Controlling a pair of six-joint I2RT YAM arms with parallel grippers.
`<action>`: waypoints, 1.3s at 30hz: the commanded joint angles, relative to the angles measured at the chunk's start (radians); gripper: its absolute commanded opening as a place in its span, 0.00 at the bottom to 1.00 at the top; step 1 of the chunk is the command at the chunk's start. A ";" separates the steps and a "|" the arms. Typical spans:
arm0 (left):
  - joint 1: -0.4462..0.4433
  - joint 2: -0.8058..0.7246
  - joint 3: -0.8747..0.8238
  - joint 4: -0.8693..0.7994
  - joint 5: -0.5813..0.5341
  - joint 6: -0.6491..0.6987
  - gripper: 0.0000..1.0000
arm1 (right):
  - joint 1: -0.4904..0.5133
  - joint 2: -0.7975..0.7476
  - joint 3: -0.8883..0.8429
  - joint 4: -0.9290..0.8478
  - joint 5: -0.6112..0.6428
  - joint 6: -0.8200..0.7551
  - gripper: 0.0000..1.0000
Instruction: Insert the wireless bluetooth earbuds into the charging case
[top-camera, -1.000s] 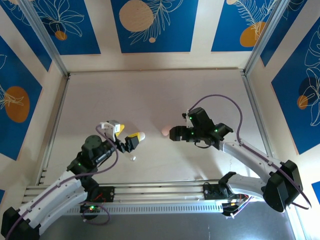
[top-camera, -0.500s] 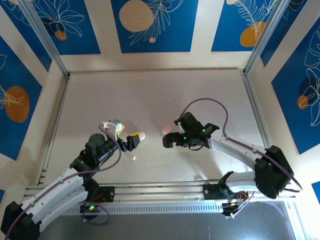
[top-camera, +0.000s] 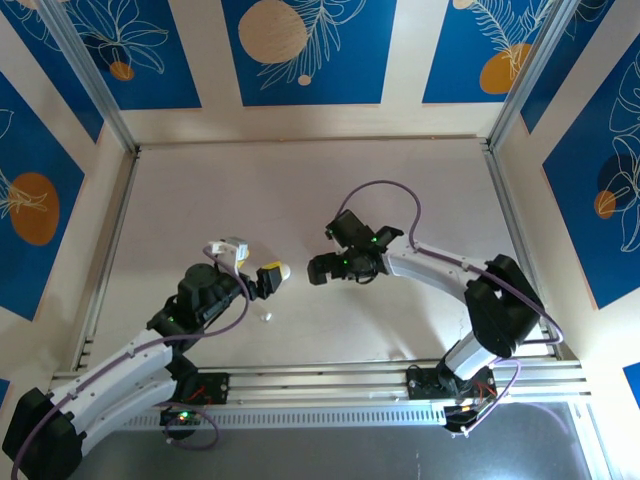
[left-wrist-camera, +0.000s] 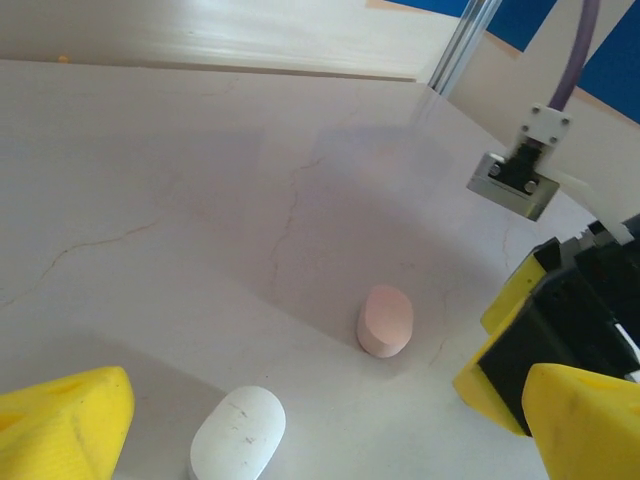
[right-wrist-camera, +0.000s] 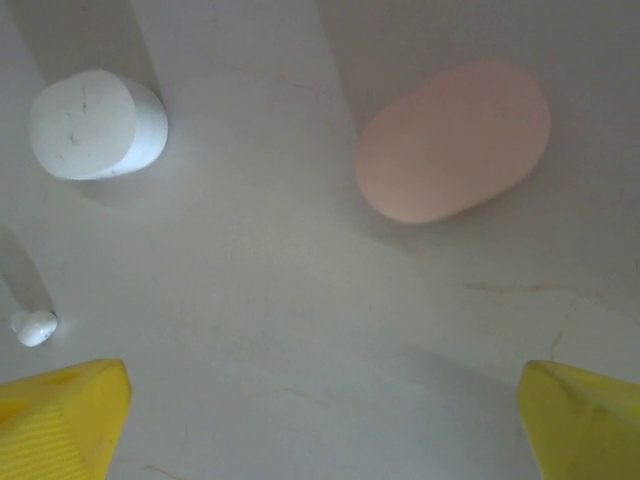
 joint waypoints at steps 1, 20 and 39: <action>-0.003 -0.009 0.001 0.035 -0.040 0.030 1.00 | -0.015 0.039 0.066 -0.034 0.011 -0.051 0.99; -0.003 -0.034 -0.002 0.038 -0.025 0.044 1.00 | -0.130 0.313 0.361 -0.219 -0.081 -0.331 0.94; -0.002 -0.026 0.001 0.041 -0.017 0.047 1.00 | -0.105 0.495 0.505 -0.344 0.026 -0.424 0.80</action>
